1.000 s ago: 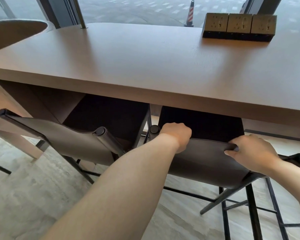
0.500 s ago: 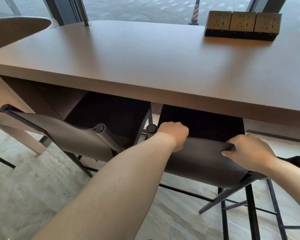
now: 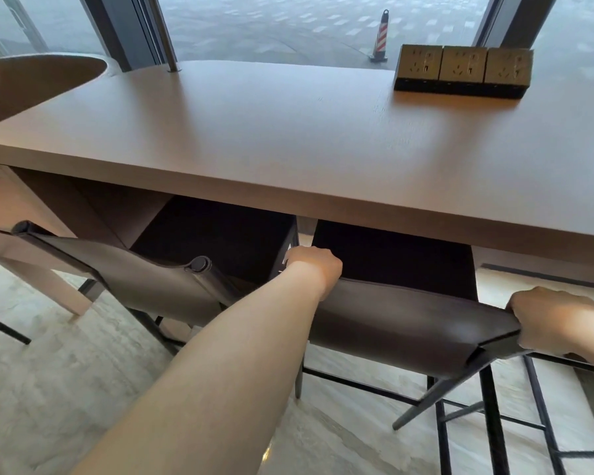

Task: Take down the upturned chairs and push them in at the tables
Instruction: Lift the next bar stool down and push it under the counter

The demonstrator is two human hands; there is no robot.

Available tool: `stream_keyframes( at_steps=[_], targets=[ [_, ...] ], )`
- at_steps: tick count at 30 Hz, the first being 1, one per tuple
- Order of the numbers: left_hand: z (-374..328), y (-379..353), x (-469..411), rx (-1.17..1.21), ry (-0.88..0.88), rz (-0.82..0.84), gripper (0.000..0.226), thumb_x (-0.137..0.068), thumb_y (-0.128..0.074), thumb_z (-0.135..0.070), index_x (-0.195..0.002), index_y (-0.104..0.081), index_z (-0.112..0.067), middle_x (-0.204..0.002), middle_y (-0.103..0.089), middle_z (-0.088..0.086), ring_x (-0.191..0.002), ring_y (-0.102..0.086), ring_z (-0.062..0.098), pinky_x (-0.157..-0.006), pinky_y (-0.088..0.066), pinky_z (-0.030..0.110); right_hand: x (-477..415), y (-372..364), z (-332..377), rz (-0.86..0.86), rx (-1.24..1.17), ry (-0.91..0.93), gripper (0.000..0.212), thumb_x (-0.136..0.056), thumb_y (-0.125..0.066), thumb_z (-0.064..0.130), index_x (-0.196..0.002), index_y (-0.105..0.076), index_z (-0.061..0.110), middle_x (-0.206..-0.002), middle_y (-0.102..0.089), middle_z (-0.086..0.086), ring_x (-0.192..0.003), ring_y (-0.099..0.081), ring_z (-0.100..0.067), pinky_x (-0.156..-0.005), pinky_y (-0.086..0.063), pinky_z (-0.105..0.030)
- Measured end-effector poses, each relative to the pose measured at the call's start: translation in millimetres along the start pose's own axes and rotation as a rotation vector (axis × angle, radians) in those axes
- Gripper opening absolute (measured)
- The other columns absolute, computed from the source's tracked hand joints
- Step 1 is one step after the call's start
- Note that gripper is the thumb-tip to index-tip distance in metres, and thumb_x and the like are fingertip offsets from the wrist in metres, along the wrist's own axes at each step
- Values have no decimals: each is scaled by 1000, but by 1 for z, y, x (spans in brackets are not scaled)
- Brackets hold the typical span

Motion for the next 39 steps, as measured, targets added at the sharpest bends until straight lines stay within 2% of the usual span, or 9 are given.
stream_keyframes(
  at_steps=[5,10,16,21,24,26,28,32,39],
  targets=[
    [12,2,0,35,42,41,34,-85,-57,2,-116,-63,-10,-100,-62,8,-69,-56,22,-63,-48,35,5,-1,-13,-60,-71,-17,14,-73,-60,33,-86,-64,28,-79,-61,9,-69,-61,-11,-63,-55,-26],
    [14,6,10,13,37,29,29,-85,-55,4,-111,-62,-8,-80,-53,5,-59,-51,19,-46,-35,30,15,2,-13,-63,-112,-13,12,-77,-62,36,-85,-65,28,-82,-62,8,-72,-62,-13,-67,-55,-29],
    [20,2,17,11,67,17,32,-86,-57,0,-117,-60,-9,-97,-59,8,-66,-53,19,-60,-45,31,27,6,0,-68,-95,-6,13,-83,-59,30,-94,-64,27,-85,-58,7,-76,-60,-16,-57,-45,-26],
    [19,-2,17,12,81,7,28,-87,-59,-4,-114,-61,-12,-89,-58,5,-72,-57,19,-66,-49,31,34,11,7,-62,-126,-23,16,-86,-56,20,-101,-64,22,-87,-57,3,-78,-59,-20,-59,-43,-26],
    [15,2,17,6,80,17,24,-85,-54,-2,-105,-62,-13,-82,-54,3,-65,-52,19,-61,-43,32,35,11,7,-71,-106,-44,21,-85,-53,10,-103,-61,17,-83,-55,0,-77,-58,-24,-59,-42,-27],
    [4,6,16,54,37,2,27,-85,-52,-4,-106,-64,-17,-88,-59,4,-71,-56,21,-62,-43,32,36,12,13,-88,-113,-26,17,-85,-51,8,-97,-58,18,-79,-54,0,-73,-57,-23,-61,-41,-29],
    [-17,12,15,184,-54,-44,29,-87,-52,-8,-108,-67,-21,-92,-63,3,-79,-60,23,-63,-48,32,37,15,26,-132,-168,19,14,-86,-51,9,-91,-59,20,-78,-56,1,-68,-56,-20,-59,-40,-29],
    [-57,24,12,397,-172,-172,14,-90,-53,-19,-91,-66,-25,-85,-64,-2,-75,-60,21,-59,-46,31,40,32,58,-261,-360,125,16,-88,-55,15,-96,-66,24,-78,-59,2,-68,-59,-22,-52,-39,-28],
    [-76,24,4,401,-153,-239,14,-94,-56,-31,-97,-68,-26,-85,-62,-4,-71,-56,18,-59,-40,31,42,41,93,-277,-511,144,13,-94,-57,24,-101,-69,23,-91,-68,-1,-79,-64,-25,-65,-50,-32]
  ],
)
Point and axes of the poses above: each hand's wrist, its own x-axis away from the middle knuckle, its own y-axis out of the back of the hand, z = x × y, the point moved 7 cm from there along -x, towards the middle knuckle
